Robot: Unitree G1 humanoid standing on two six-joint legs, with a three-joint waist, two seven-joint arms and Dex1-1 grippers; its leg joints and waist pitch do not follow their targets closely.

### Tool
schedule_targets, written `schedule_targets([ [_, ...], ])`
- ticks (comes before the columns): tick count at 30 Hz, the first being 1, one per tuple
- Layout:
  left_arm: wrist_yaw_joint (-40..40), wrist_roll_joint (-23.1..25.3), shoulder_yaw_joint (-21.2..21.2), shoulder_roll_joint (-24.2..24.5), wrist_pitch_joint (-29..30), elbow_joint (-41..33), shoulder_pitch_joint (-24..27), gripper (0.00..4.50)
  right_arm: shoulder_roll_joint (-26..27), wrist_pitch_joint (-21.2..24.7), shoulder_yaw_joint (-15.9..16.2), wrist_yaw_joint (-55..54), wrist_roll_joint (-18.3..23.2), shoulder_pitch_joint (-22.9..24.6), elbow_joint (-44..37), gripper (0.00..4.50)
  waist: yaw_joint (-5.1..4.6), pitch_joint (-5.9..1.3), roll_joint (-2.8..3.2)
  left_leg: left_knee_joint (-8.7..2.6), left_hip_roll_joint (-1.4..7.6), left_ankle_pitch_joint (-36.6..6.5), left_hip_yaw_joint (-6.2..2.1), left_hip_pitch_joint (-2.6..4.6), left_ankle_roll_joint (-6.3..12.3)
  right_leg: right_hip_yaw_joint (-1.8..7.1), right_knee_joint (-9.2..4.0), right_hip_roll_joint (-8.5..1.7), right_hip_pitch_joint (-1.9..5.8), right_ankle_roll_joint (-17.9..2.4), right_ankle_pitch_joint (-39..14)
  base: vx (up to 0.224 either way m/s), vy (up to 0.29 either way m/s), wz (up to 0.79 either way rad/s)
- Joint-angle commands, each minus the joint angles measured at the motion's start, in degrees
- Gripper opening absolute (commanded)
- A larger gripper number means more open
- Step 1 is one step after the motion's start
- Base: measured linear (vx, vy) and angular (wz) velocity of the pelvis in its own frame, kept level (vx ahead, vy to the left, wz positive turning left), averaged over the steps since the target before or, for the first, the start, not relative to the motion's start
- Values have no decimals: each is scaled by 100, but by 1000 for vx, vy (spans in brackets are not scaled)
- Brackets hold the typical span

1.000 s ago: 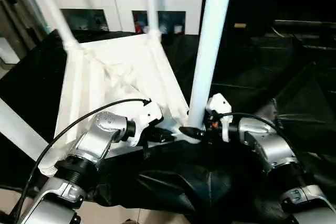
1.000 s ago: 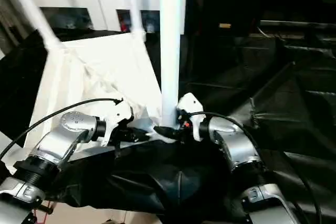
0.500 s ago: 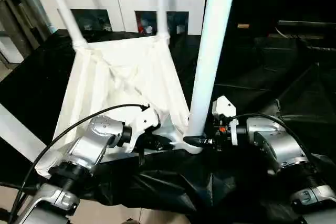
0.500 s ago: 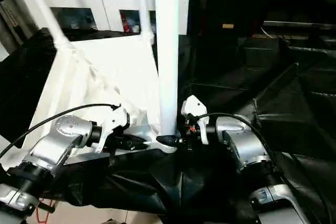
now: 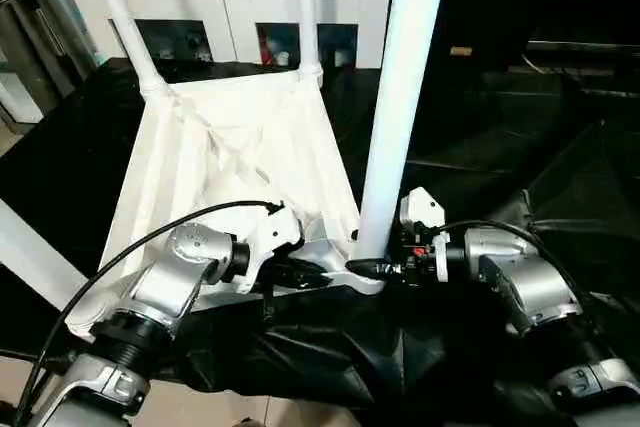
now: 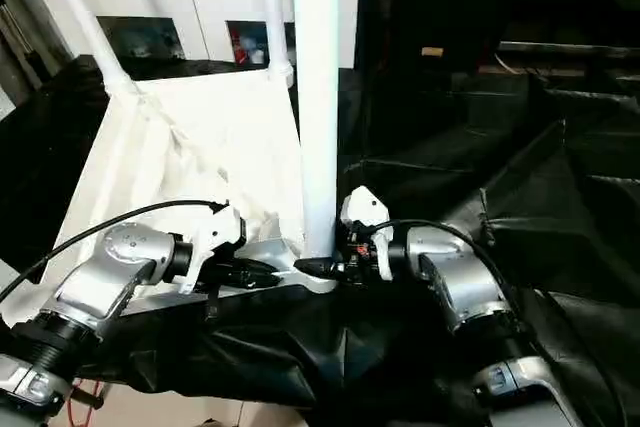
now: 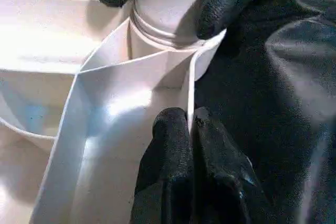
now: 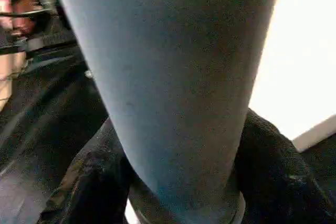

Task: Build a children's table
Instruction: Rotate leg to tighten

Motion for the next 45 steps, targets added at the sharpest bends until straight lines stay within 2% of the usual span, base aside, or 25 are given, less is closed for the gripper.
schedule_targets([
  [1,672,-10,136,-389,194,265,-69,0,424,105,-202,-1243,-232,-77,511,235,-3,-337,-108,-347,-24,-1456,112,-9,330,116,-442,-53,275,-1186,-1835,0,0,0],
  [4,1266,107,193,-728,327,367,-211,0,767,86,-329,-2090,-362,-150,912,231,-56,-325,-110,-371,-46,-1728,83,6,122,88,-503,-66,269,-943,-2524,0,0,0],
  [5,1512,170,185,-891,384,421,-272,0,919,86,-343,-2433,-429,-173,1032,230,-105,-310,-118,-379,-50,-1886,74,0,115,80,-539,-53,251,-789,-2760,0,0,0],
  [6,1633,192,176,-995,425,446,-305,0,1025,88,-351,-2648,-464,-189,1092,230,-108,-306,-103,-374,-58,-1957,79,30,118,81,-567,-52,221,-752,-2876,0,0,0],
  [7,1814,214,179,-1137,472,485,-351,0,1171,89,-375,-2959,-503,-220,1172,230,-125,-304,-118,-366,-77,-2055,68,30,129,67,-598,-57,224,-660,-3106,0,0,0],
  [8,2025,211,180,-1351,520,559,-424,0,1426,87,-432,-3564,-573,-310,1353,230,-142,-287,-100,-376,-84,-2104,69,21,111,57,-635,-51,201,-570,-3284,0,0,0],
  [9,2059,211,172,-1393,529,575,-439,0,1483,84,-438,-3700,-594,-334,1399,230,-147,-299,-77,-372,-93,-2121,57,29,88,50,-640,-57,199,-533,-3335,0,0,0],
  [11,2099,231,102,-1490,491,636,-480,0,1635,-121,-336,-3865,-700,-388,1504,230,-174,-316,-74,-404,-90,-2200,24,-7,88,24,-648,-47,225,-465,-3265,0,0,0],
  [12,2099,231,102,-1490,491,636,-480,0,1635,-121,-336,-3865,-700,-388,1504,230,-175,-315,-78,-401,-91,-2258,27,6,105,26,-658,-37,208,-456,-3263,0,0,0],
  [13,2039,288,43,-1502,436,685,-490,0,1691,-344,-244,-3633,-758,-392,1515,230,-160,-321,-58,-393,-91,-2349,34,53,145,37,-670,-30,173,-495,-3219,0,0,0],
  [15,1912,330,-14,-1447,400,685,-466,0,1703,-388,-283,-3281,-633,-374,1471,264,-178,-326,-54,-412,-83,-2376,24,12,186,38,-652,-29,211,-553,-3027,0,0,0],
  [18,1574,280,-44,-1253,286,537,-349,0,1540,-137,-397,-2578,-224,-291,1148,279,-157,-349,-52,-419,-60,-2290,32,9,284,66,-611,-25,225,-726,-2603,0,0,0],
  [19,1441,259,-63,-1178,205,483,-306,0,1447,-119,-355,-2396,-200,-260,1052,292,-143,-357,-99,-415,-53,-2189,43,-9,345,73,-591,-20,246,-801,-2398,0,0,0],
  [21,1243,205,-95,-1068,128,397,-243,0,1300,-151,-270,-2141,-195,-222,945,305,-108,-380,-70,-403,-36,-1932,59,-8,393,103,-548,-36,244,-955,-2017,0,0,0],
  [22,1106,158,-113,-1001,129,329,-201,0,1194,-194,-204,-1965,-206,-195,882,318,-87,-401,-88,-388,-25,-1758,60,-20,420,103,-506,-37,277,-1053,-1766,0,0,0],
  [25,474,10,-200,-664,24,59,-24,0,684,-343,23,-973,-176,-62,569,318,-66,-407,-74,-346,-13,-1474,98,-27,545,122,-453,-31,266,-1280,-1287,18,-4,3],
  [26,233,-5,-219,-514,-93,4,21,0,456,-316,96,-517,-141,-9,416,318,-52,-424,-72,-340,-14,-1384,88,-39,574,112,-429,-30,300,-1303,-1164,53,-4,3],
  [27,33,-69,-203,-412,-125,-44,59,0,268,-272,161,-134,-82,30,292,318,-21,-439,-95,-311,2,-1074,99,-51,704,105,-376,-13,306,-1432,-714,53,-4,3],
  [30,-291,-198,-166,-271,-175,-96,107,0,7,-233,257,381,-30,78,147,318,44,-451,-72,-278,5,-882,114,-35,792,104,-322,-10,310,-1564,-379,0,0,0],
  [33,-646,-299,-197,-109,-157,-176,144,0,-198,-153,383,812,32,129,0,318,67,-433,-79,-285,12,-1001,120,-24,784,109,-320,-27,308,-1594,-485,0,0,0],
  [34,-750,-316,-228,-44,-156,-206,153,0,-261,-121,428,940,67,146,-59,302,67,-421,-140,-299,13,-1086,126,-30,756,108,-339,-26,318,-1547,-659,0,0,0],
  [35,-779,-321,-237,-25,-156,-214,155,0,-278,-112,441,977,76,150,-76,292,82,-412,-102,-311,23,-1214,124,-12,712,115,-350,-37,300,-1498,-889,0,0,0],
  [38,-1100,-308,-331,185,-256,-212,148,0,-395,61,519,1316,196,182,-243,282,95,-388,-109,-341,39,-1430,130,12,583,133,-395,-38,265,-1388,-1266,0,0,0],
  [39,-1147,-300,-336,207,-270,-191,140,0,-399,84,524,1366,211,190,-276,264,99,-392,-103,-345,43,-1459,126,18,552,134,-392,-44,266,-1386,-1294,0,0,0],
  [45,-1254,-357,-318,205,-228,-170,105,0,-400,185,573,1491,265,274,-434,254,116,-395,-128,-357,39,-1410,130,5,428,155,-387,-43,276,-1304,-1289,0,0,0],
])
